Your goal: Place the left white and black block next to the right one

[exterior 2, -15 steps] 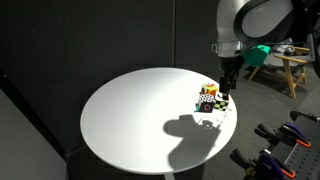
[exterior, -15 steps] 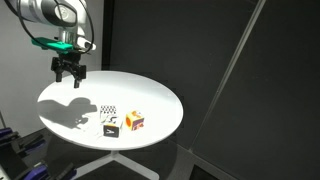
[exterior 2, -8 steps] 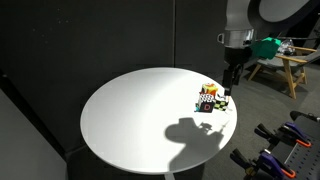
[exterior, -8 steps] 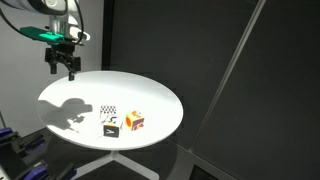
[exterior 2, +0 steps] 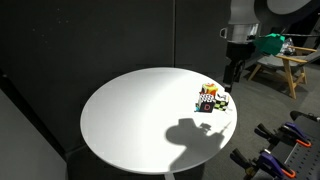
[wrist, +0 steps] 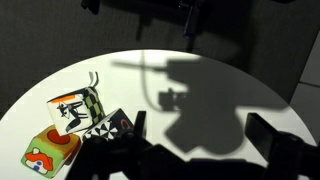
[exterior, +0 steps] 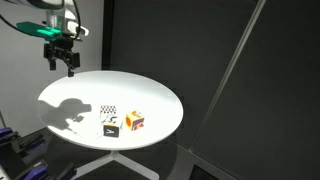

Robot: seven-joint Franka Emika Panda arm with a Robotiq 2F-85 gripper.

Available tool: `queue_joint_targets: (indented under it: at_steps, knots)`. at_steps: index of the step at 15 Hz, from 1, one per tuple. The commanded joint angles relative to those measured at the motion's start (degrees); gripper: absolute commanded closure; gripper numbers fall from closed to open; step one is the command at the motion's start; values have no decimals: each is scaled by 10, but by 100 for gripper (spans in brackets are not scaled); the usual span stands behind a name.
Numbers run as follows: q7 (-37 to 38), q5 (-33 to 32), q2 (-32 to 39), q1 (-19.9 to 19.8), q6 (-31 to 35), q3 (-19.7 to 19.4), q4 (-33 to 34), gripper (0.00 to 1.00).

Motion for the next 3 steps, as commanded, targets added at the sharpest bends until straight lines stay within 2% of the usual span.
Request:
queue_joint_targets:
  at_steps: [1,3]
  knots:
    - [0,0,2,-1,-1,1,1,0]
    - [0,0,3,-1,-1,1,1,0]
